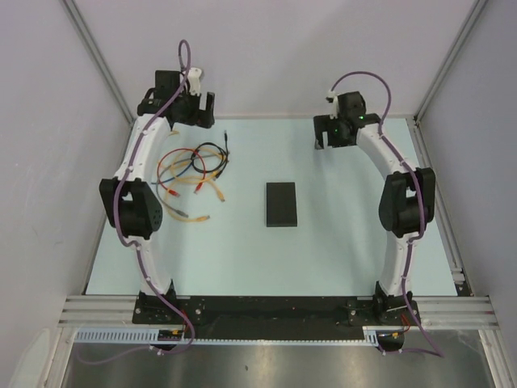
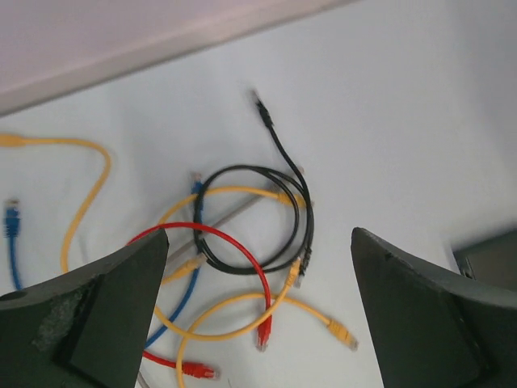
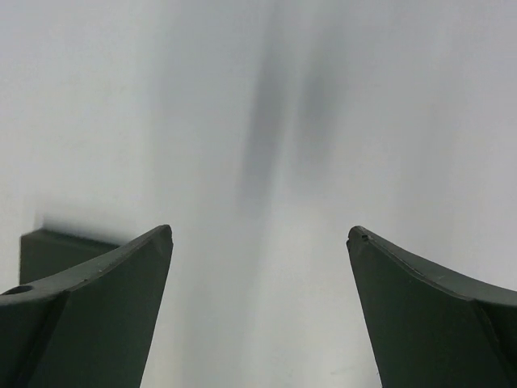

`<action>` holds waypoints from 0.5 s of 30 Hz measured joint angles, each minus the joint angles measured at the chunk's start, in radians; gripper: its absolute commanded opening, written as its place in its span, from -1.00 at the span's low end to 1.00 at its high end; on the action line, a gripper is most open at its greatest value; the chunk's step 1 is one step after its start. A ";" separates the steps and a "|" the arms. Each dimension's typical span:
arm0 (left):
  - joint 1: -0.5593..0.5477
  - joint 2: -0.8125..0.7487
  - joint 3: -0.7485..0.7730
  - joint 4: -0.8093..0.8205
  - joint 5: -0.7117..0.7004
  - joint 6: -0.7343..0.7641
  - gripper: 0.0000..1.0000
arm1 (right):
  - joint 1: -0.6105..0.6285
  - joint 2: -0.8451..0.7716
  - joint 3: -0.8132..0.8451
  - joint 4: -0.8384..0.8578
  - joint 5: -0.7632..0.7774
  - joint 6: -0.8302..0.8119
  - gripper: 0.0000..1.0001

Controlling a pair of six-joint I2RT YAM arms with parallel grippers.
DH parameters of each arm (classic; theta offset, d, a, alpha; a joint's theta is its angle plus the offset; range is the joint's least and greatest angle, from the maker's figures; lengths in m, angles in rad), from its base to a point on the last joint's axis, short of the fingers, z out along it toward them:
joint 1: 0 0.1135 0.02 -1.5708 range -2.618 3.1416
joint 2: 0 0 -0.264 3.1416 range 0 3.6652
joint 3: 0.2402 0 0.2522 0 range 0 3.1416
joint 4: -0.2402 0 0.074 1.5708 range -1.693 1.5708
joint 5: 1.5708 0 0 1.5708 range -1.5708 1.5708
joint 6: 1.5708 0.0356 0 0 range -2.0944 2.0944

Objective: Pull the plug from the switch port

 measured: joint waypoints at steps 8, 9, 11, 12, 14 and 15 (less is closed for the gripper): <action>-0.105 -0.105 -0.119 0.140 -0.215 -0.063 1.00 | -0.097 -0.089 -0.092 -0.003 0.291 0.063 0.96; -0.124 -0.122 -0.161 0.149 -0.229 -0.067 0.99 | -0.101 -0.117 -0.135 0.000 0.328 0.063 0.97; -0.155 -0.143 -0.233 0.147 -0.235 -0.072 0.99 | -0.104 -0.182 -0.216 -0.003 0.401 0.062 0.98; -0.164 -0.144 -0.248 0.145 -0.235 -0.075 0.99 | -0.103 -0.201 -0.229 -0.005 0.426 0.062 0.98; -0.173 -0.145 -0.258 0.143 -0.235 -0.076 0.99 | -0.101 -0.227 -0.231 0.019 0.474 0.061 0.95; -0.170 -0.147 -0.256 0.146 -0.237 -0.076 0.99 | -0.101 -0.228 -0.225 0.019 0.475 0.058 0.95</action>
